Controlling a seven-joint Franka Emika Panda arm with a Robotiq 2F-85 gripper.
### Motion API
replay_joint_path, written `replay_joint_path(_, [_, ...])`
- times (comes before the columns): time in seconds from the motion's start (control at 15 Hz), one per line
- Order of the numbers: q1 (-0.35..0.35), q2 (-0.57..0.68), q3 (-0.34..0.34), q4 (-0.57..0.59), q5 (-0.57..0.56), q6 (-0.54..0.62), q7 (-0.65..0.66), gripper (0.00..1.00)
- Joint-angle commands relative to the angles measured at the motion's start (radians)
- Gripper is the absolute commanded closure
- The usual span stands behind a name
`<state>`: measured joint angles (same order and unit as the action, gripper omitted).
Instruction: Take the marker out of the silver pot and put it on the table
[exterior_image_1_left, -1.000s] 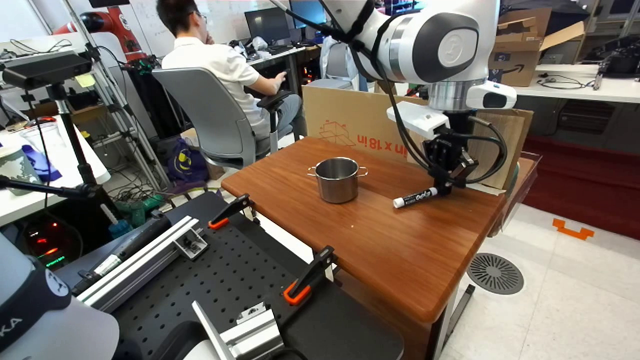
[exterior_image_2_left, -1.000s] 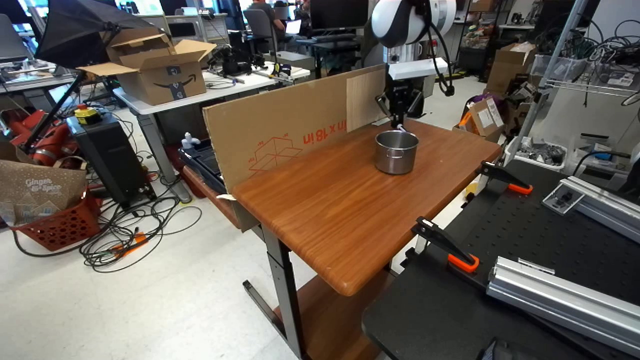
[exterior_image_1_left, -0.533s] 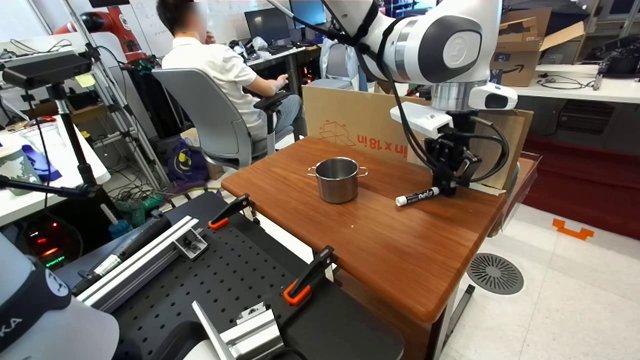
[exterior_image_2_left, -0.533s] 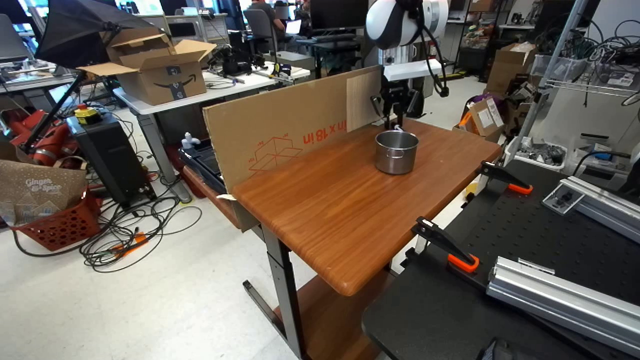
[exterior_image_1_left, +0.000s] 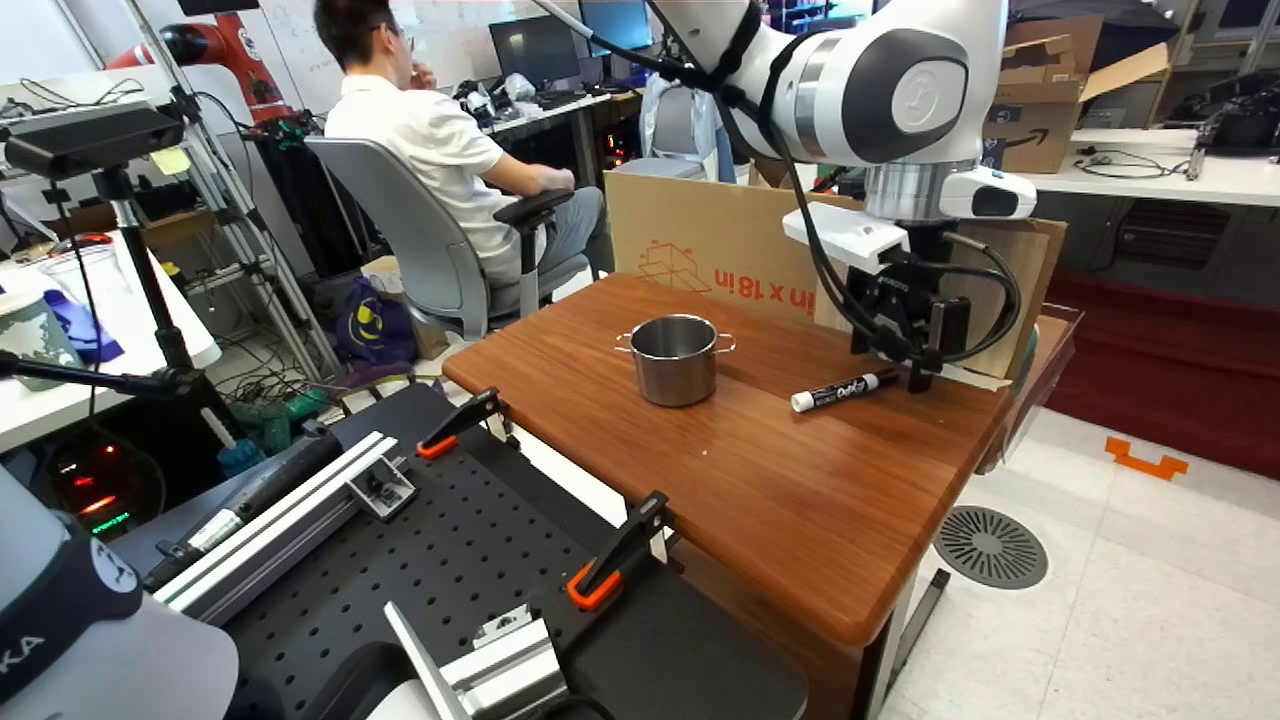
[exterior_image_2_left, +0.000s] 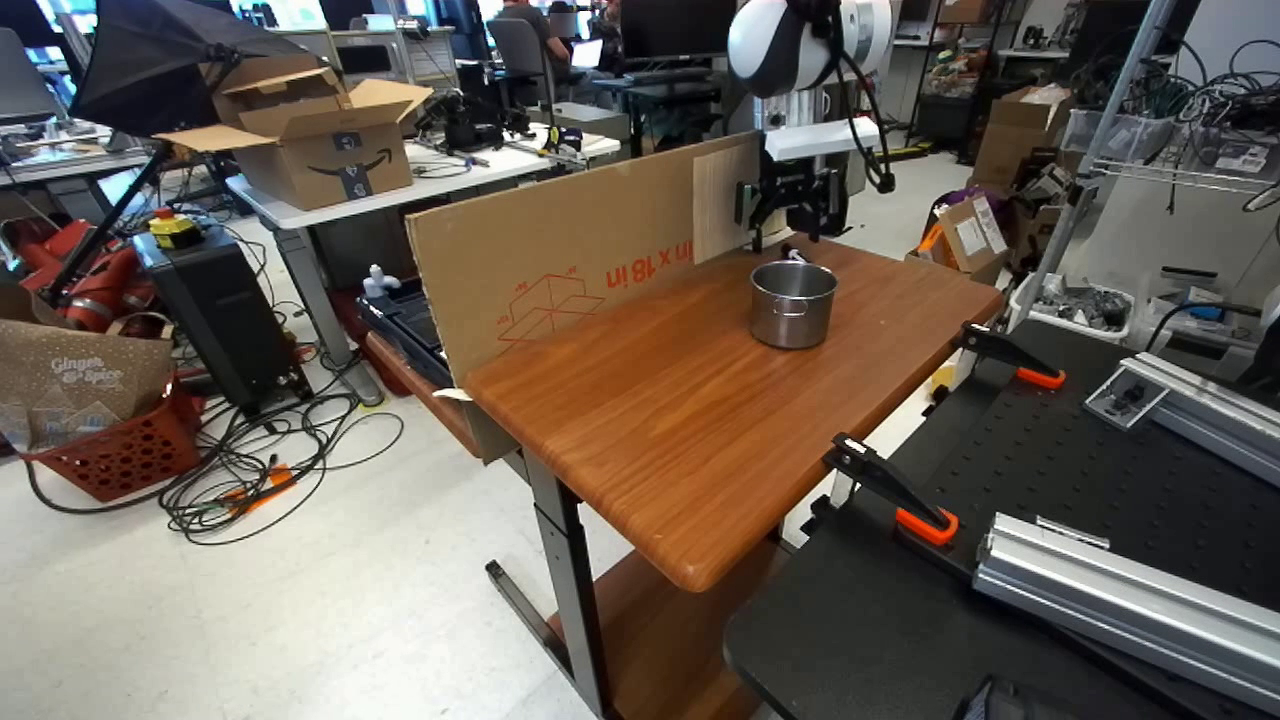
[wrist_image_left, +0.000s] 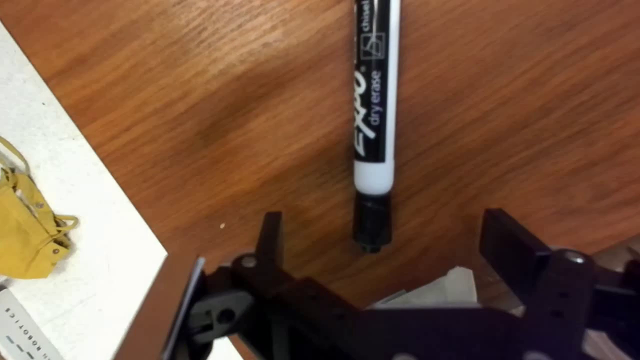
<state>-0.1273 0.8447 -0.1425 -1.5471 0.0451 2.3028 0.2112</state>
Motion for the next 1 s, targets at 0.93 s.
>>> replay_joint_path(0.93, [0.003,-0.401,0.017,-0.328,0.000,-0.043,-0.076,0.00])
